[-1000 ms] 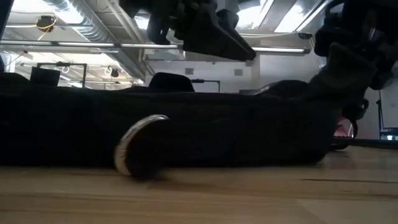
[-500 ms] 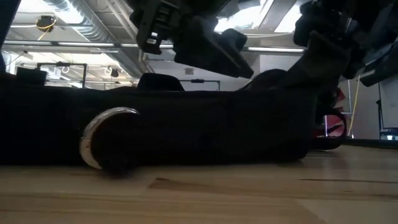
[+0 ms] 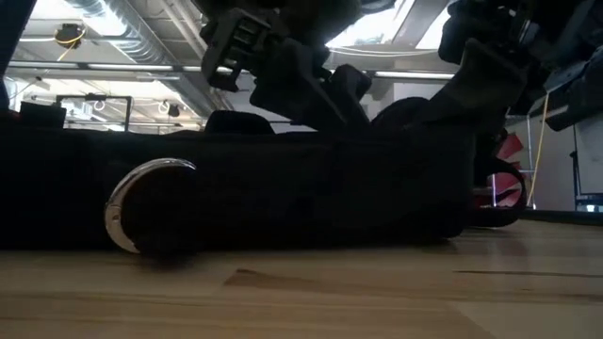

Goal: Unpack backpack
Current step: Open the black backpack

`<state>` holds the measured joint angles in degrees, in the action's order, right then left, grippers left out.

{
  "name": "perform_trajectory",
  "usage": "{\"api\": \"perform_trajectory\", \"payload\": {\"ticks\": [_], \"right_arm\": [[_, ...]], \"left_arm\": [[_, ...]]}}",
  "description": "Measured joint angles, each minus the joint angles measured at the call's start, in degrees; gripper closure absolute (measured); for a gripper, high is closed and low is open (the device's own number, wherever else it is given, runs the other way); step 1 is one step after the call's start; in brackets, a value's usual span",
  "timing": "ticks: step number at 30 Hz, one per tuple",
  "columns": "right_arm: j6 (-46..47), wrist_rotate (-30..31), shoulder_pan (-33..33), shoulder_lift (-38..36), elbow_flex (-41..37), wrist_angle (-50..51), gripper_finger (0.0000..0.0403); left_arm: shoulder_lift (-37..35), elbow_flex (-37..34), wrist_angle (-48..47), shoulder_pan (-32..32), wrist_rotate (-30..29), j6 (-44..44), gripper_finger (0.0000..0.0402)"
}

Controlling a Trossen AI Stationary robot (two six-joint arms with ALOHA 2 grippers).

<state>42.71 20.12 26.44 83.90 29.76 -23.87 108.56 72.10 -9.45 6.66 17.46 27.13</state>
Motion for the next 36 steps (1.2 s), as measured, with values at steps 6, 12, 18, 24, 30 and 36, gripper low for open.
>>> {"api": "perform_trajectory", "payload": {"ticks": [6, 12, 18, 24, 30, 36], "right_arm": [[-1.0, 0.1, 0.0, 0.0, 0.0, 0.0, 0.0393], [-1.1, 0.1, 0.0, 0.0, 0.0, 0.2, 0.0393], [-1.1, 0.1, 0.1, 0.0, 0.0, 0.0, 0.0393], [-1.1, 0.2, 0.1, 0.0, 0.0, 0.0, 0.0393], [-1.1, 0.4, 0.1, 0.0, 0.0, 0.1, 0.0393], [-1.1, 0.4, 0.1, 0.0, 0.0, 0.2, 0.0393]], "left_arm": [[1.5, 0.0, 0.7, -0.1, 0.4, -1.7, 0.0212], [2.7, 0.0, 2.0, 0.2, 3.0, -2.9, 0.0212], [2.7, 0.0, 2.8, 0.9, 3.8, -1.4, 0.0220], [2.6, 0.0, 3.1, 0.8, 6.7, -0.9, 0.0283], [2.6, 0.0, 3.1, 0.8, 7.1, -1.0, 0.0351], [2.6, 0.0, 4.0, 0.8, 6.6, -1.0, 0.0383]]}}
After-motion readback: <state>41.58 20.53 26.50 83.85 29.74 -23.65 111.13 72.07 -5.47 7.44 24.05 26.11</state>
